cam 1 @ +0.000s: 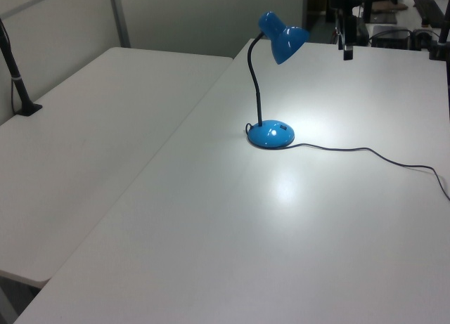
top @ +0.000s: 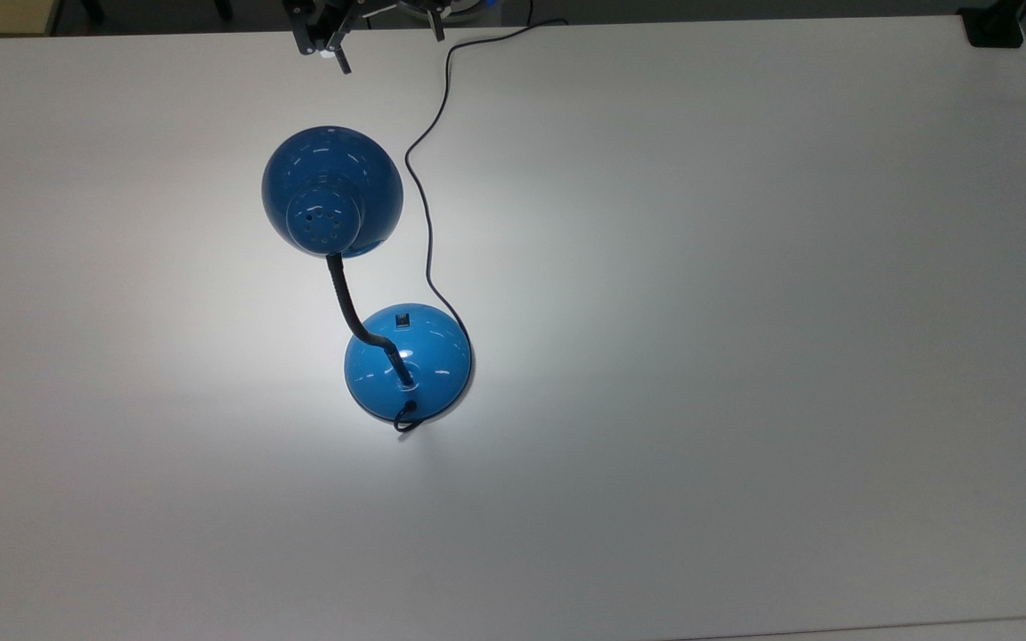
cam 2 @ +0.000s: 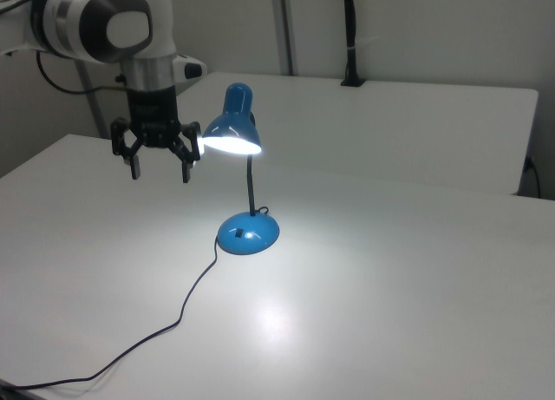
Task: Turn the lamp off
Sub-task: 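Lower the gripper from above the lamp shade toward the table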
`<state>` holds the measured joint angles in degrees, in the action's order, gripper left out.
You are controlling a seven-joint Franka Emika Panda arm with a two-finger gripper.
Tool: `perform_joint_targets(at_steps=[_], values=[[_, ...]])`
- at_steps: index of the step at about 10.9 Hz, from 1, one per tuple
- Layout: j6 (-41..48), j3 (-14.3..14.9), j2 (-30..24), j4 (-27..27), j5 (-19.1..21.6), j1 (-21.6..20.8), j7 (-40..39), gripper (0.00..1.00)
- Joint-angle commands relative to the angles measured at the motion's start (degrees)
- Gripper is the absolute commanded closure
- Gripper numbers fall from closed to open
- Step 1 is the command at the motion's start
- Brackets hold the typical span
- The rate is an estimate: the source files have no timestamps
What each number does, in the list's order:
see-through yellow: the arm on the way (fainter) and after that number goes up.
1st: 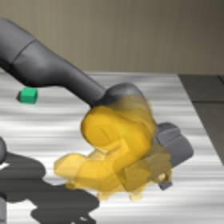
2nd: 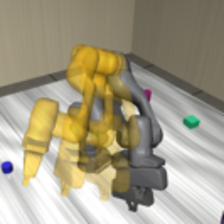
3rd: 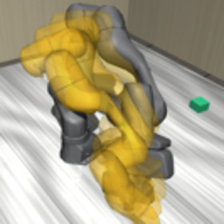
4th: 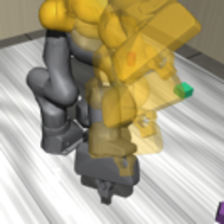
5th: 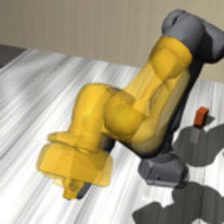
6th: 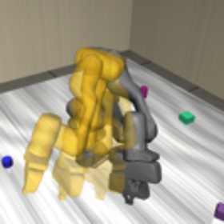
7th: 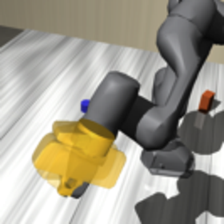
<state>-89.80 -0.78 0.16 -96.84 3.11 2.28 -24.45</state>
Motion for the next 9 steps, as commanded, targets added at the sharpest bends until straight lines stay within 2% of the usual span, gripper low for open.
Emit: perform_joint_targets(at_steps=[1,2,3,4,5,6,7,9], values=[[-4.0,-1.4,-5.9,-11.5,-1.5,1.3,-4.2,0.35],[-8.2,-1.5,-7.7,-16.1,-1.4,1.8,-4.3,0.40],[-11.7,-1.4,-8.3,-19.1,-1.3,1.8,-4.2,0.50],[-15.4,-1.4,-9.0,-21.7,-1.1,1.8,-3.6,0.64],[-18.5,-1.4,-9.7,-24.5,-1.1,1.9,-3.4,0.85],[-20.9,-1.4,-10.3,-26.8,-1.0,1.9,-3.2,0.94],[-23.1,-1.4,-9.8,-28.4,0.0,2.0,-1.2,1.00],[-33.8,-1.5,-9.0,-33.2,2.2,2.0,7.2,1.00]])
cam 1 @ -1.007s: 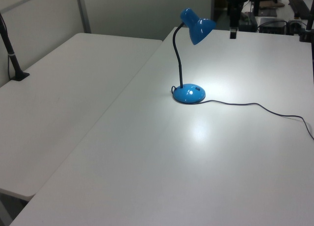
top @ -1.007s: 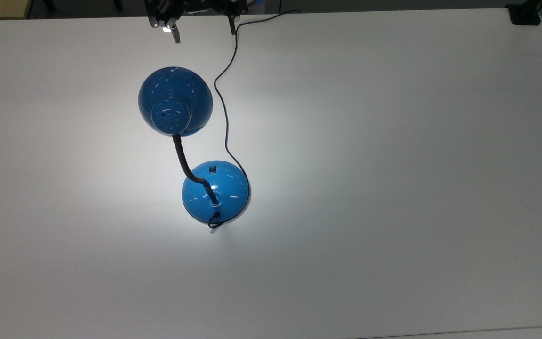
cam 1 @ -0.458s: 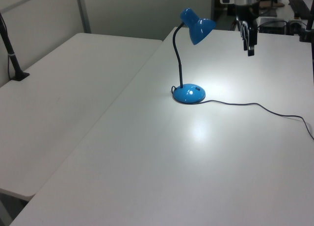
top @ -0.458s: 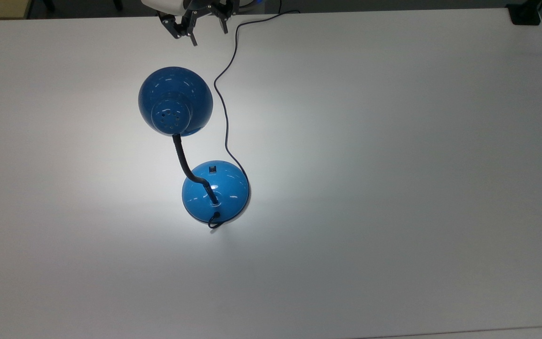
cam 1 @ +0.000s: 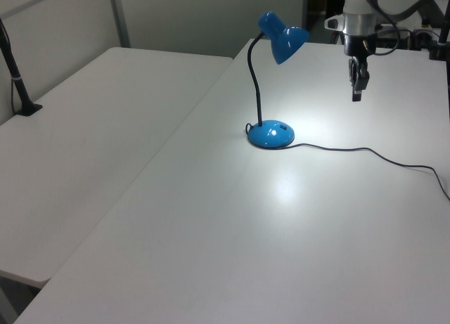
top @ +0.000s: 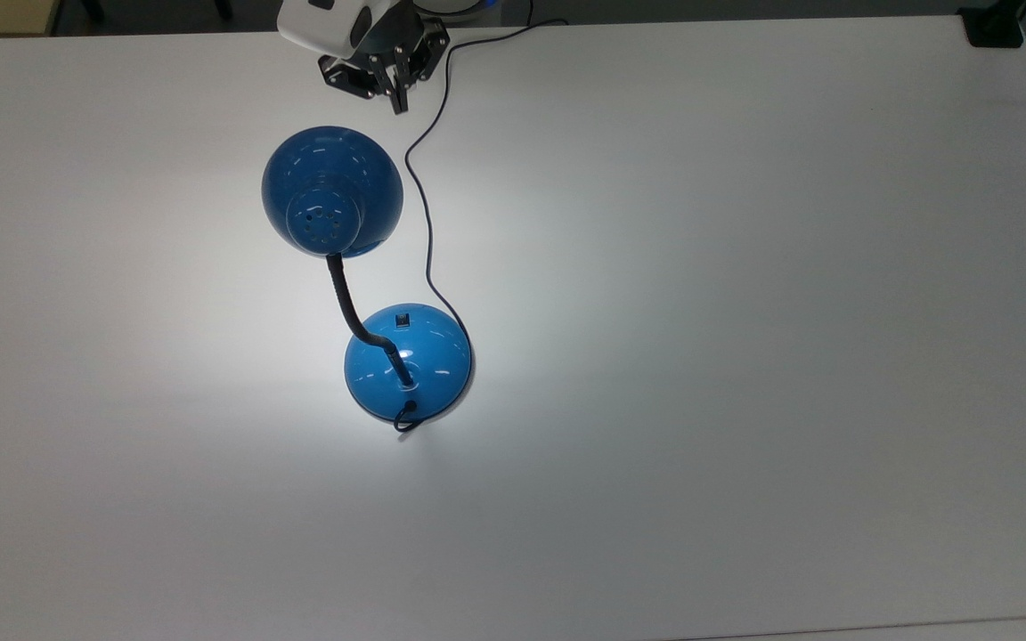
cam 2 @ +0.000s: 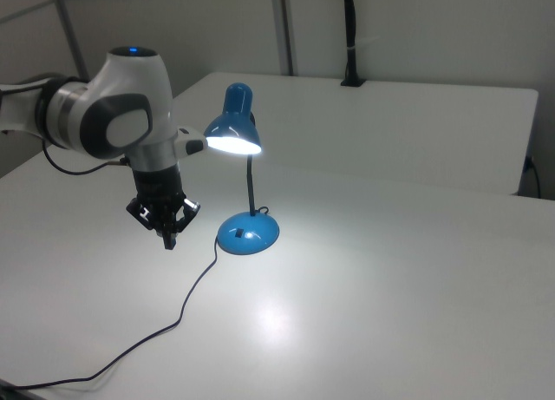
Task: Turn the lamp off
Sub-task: 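Move the gripper past the shade toward the switch on the blue base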
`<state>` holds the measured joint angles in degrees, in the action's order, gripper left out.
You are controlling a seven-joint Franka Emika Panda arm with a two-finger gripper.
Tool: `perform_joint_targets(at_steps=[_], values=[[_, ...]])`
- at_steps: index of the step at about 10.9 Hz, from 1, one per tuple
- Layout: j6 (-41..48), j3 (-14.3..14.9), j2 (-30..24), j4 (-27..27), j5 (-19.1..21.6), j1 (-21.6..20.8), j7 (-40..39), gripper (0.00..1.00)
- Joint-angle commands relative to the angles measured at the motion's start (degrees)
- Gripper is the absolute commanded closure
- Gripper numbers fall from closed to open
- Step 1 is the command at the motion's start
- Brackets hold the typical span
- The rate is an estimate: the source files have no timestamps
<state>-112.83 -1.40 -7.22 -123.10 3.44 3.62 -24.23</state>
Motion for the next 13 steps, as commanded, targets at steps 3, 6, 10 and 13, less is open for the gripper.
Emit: perform_joint_targets(at_steps=[3,6,10,13], values=[[-28.9,-0.9,2.0,-11.2,3.9,0.3,11.6,1.00],[-43.6,-0.9,9.0,-11.2,7.4,0.0,11.7,1.00],[-59.1,-1.0,17.6,-10.6,9.2,-0.7,11.7,1.00],[-63.4,-2.5,19.5,-9.7,13.6,-0.9,12.8,1.00]])
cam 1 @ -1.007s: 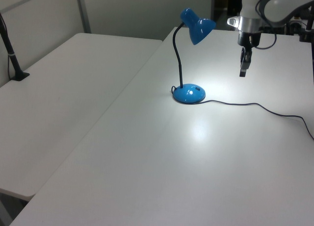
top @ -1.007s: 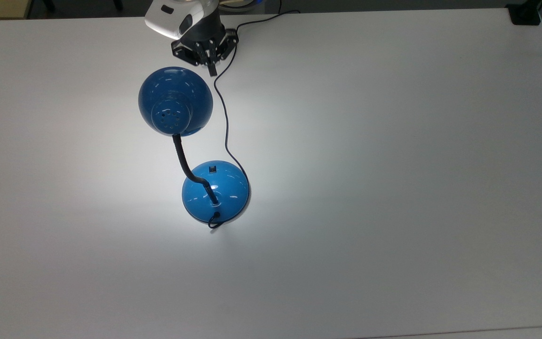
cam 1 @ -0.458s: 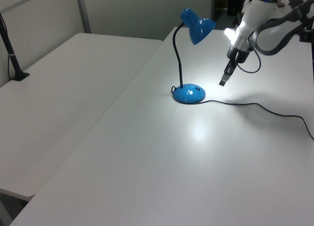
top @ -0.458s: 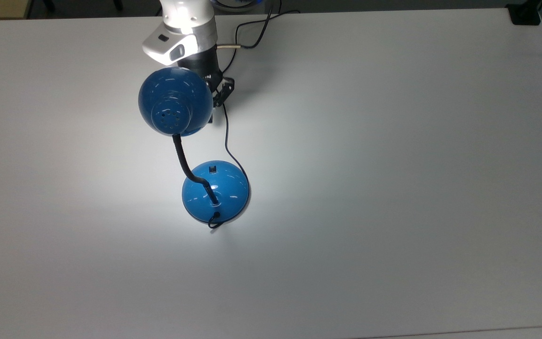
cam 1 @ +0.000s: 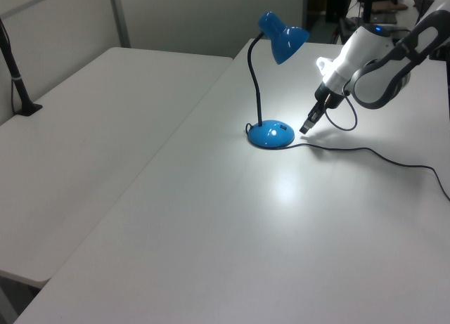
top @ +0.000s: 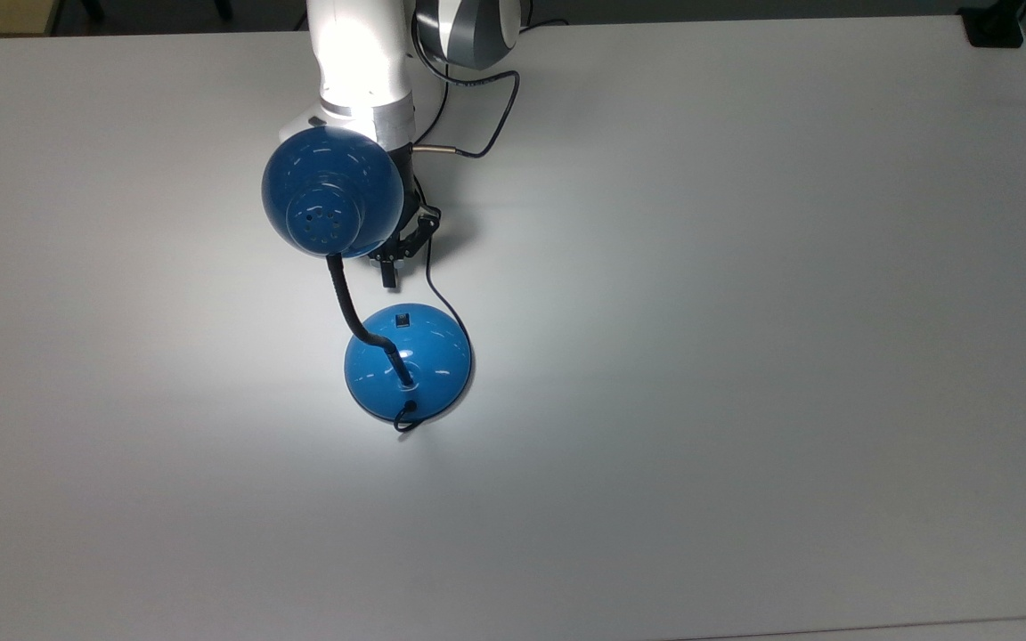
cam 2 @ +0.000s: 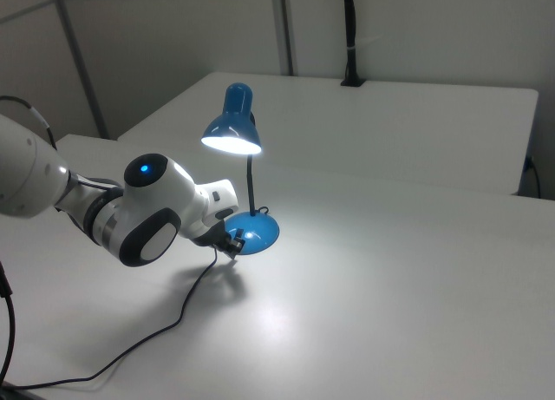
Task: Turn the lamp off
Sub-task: 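Move the gripper past the shade toward the switch on the blue base, then press down on the switch on the lamp base with the gripper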
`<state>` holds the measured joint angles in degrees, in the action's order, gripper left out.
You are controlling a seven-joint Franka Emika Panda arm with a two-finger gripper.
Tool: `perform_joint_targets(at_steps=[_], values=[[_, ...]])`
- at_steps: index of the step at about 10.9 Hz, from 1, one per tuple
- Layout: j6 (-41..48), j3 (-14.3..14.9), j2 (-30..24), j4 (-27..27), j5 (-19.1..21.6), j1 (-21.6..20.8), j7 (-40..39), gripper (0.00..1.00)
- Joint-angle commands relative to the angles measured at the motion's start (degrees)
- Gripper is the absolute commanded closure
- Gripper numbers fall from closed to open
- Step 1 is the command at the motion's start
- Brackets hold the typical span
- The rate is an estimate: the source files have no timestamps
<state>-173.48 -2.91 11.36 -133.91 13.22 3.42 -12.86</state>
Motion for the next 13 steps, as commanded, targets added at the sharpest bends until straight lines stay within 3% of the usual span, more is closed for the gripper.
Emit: perform_joint_targets(at_steps=[1,6,13], values=[[-2.8,-1.3,1.1,2.2,5.4,-0.8,1.4,1.00],[-2.7,-1.8,2.3,6.0,6.5,-0.8,2.3,1.00],[-2.7,-1.8,4.5,7.3,6.4,-0.8,2.2,1.00]])
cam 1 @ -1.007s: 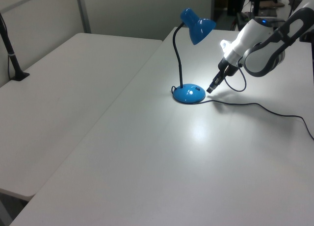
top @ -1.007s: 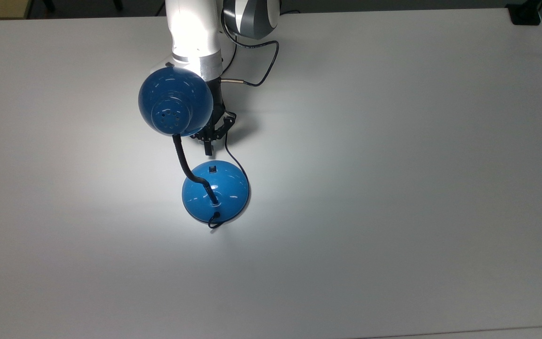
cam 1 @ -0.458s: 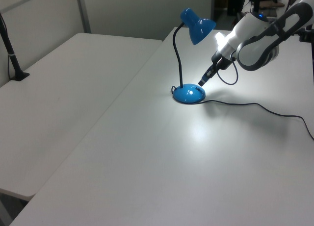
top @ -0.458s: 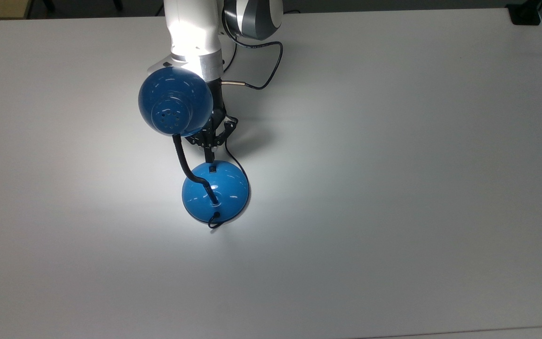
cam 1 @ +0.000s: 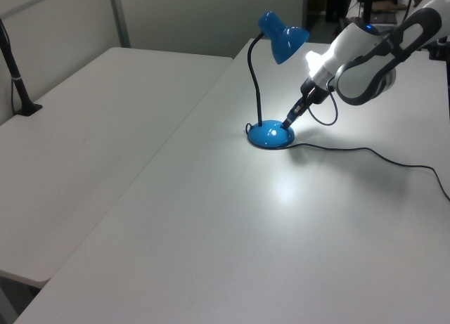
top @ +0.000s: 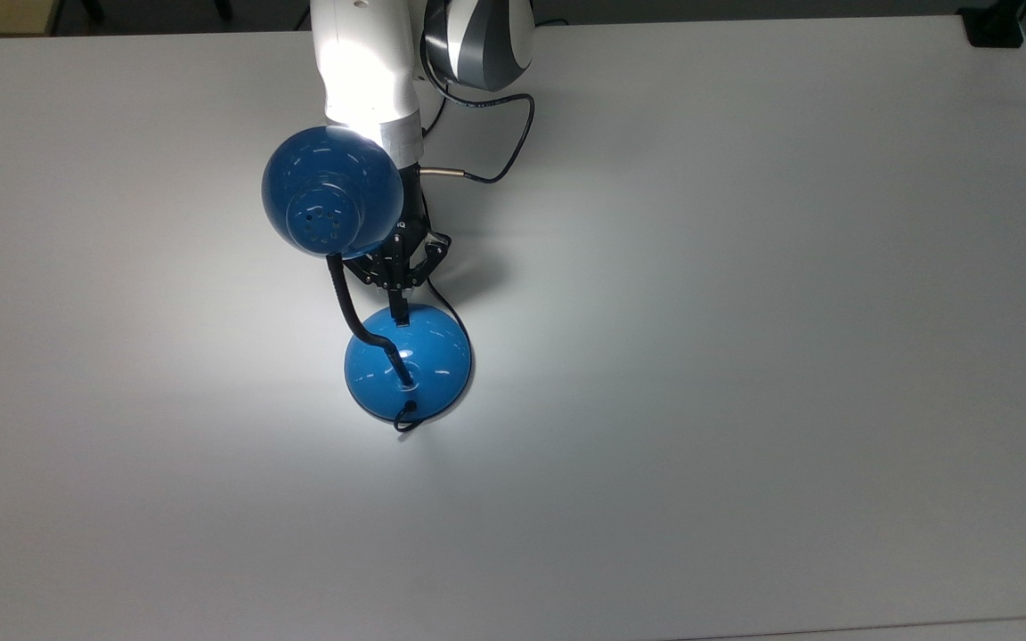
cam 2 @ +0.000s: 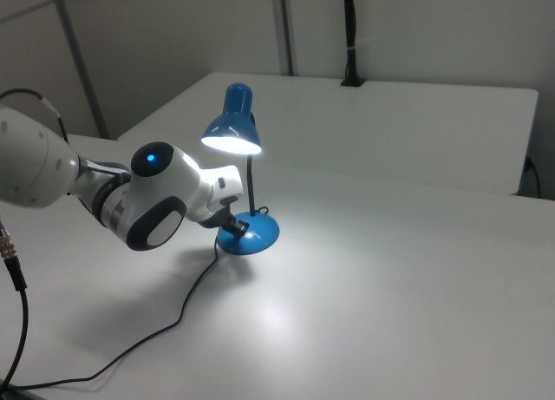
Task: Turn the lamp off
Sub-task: 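Press down on the switch on the lamp base with the gripper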
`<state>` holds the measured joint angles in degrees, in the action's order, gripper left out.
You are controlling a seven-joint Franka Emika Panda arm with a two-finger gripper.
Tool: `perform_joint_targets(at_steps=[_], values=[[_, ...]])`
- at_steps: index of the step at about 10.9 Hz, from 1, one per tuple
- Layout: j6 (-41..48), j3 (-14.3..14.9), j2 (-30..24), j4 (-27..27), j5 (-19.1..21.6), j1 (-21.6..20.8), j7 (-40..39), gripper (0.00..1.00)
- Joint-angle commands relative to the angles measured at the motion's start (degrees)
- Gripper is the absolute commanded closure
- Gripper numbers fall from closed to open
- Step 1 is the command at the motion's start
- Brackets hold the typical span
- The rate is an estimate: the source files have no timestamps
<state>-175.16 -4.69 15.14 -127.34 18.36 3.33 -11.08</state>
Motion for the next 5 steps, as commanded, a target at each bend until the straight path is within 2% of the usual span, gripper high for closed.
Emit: perform_joint_targets(at_steps=[1,5], values=[[-1.1,0.0,1.0,0.7,1.2,-0.8,0.4,1.00],[-1.2,0.0,1.9,0.6,1.2,-1.6,0.4,1.00]])
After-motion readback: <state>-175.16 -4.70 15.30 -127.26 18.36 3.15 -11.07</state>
